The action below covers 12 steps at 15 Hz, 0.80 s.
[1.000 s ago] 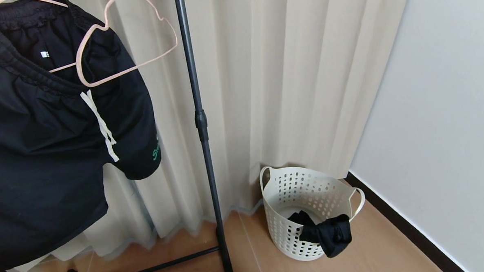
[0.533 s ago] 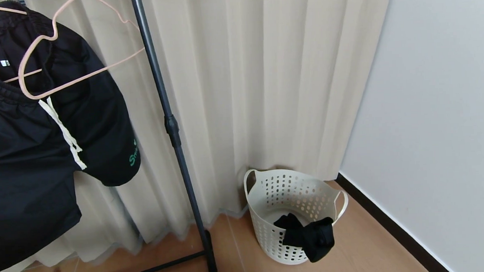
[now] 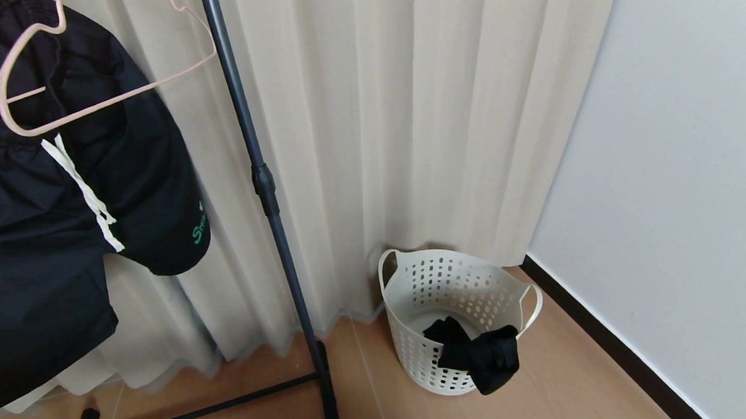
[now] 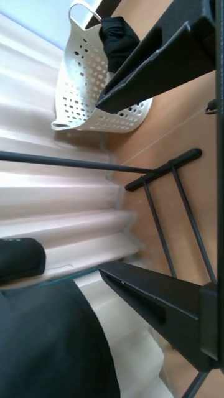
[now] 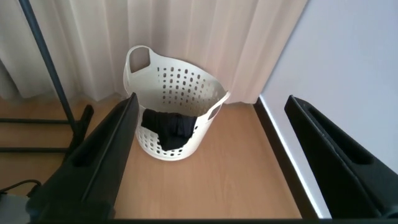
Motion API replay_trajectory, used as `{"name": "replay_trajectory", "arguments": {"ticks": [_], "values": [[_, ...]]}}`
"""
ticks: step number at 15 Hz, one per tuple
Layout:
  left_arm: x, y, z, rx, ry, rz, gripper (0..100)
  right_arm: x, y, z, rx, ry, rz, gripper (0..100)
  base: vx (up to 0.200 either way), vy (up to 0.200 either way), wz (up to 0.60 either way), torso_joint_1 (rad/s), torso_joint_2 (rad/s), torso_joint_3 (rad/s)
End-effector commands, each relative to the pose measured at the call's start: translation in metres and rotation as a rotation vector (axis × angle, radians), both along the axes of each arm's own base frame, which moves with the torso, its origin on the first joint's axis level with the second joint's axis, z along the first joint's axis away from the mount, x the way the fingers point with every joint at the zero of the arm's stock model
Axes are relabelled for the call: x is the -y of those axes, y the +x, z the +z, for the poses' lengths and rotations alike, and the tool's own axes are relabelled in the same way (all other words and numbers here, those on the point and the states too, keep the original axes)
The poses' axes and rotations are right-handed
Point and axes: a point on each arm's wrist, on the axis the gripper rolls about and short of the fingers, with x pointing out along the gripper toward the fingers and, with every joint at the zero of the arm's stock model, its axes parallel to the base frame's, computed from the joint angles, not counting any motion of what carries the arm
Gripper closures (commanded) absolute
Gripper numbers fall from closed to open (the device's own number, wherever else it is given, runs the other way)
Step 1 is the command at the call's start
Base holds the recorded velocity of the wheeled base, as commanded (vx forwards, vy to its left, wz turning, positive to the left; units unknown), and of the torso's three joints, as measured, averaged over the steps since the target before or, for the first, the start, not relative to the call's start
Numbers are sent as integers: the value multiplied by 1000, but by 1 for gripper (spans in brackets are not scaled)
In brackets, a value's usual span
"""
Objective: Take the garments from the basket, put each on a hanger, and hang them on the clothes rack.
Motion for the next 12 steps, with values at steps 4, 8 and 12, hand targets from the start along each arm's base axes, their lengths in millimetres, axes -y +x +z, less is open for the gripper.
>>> {"name": "replay_trajectory", "arguments": {"ticks": [4,8,12], "values": [[0,0,0,-1,-1,0,0,0,0,0,-2,0,0,0,0,0,0,7,2,-194],[0,0,0,1,-2,0,0,0,0,0,-2,0,1,0,0,0,0,5,6,-196],[0,0,0,1,-2,0,0,0,0,0,-2,0,-2,0,0,0,0,2,5,-195]]}}
